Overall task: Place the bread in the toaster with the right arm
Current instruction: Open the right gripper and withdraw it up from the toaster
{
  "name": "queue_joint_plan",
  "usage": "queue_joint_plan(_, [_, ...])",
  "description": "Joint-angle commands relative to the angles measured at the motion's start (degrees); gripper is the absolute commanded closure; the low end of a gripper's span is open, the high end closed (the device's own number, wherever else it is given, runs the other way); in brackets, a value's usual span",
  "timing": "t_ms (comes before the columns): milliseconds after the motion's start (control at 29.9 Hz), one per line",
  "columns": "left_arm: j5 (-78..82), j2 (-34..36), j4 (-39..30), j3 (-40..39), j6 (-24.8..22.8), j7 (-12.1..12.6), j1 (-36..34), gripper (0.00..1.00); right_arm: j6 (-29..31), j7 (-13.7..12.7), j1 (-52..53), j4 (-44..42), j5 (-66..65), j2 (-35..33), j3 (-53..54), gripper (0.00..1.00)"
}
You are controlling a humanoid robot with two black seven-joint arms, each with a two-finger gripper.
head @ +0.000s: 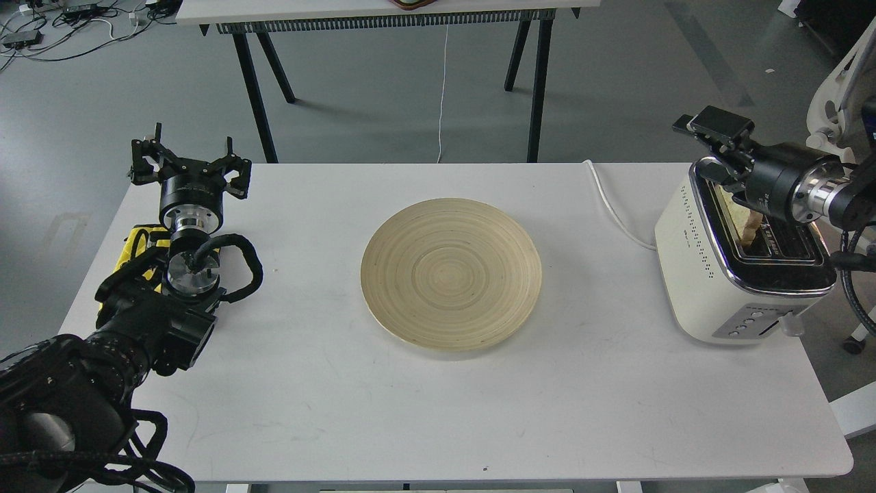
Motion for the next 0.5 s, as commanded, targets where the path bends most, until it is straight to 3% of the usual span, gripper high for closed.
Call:
queue_joint_plan(0, [0.0,0.0,0.0,0.0,0.0,0.0,0.0,0.00,0.2,0.5,-0.1,-0.4,2.3,3.9,2.3,0.02])
queue_joint_plan(100, [0.0,0.0,0.0,0.0,0.0,0.0,0.0,0.00,0.1,1.7,-1.0,-2.1,6.6,8.9,3.5,0.02])
queue_joint_plan(301, [0.0,0.0,0.0,0.0,0.0,0.0,0.0,0.00,1.8,12.5,-4.3,-12.1,21.3,21.2,3.9,0.02])
queue_joint_plan(401, [0.0,0.0,0.0,0.0,0.0,0.0,0.0,0.00,8.6,17.8,-6.2,-20.2,25.4,26.8,5.8,0.01])
queue_joint_plan(468, [0.0,0.0,0.0,0.0,0.0,0.0,0.0,0.00,14.7,18.9,-7.0,-27.1,27.1,31.2,8.1,0.01])
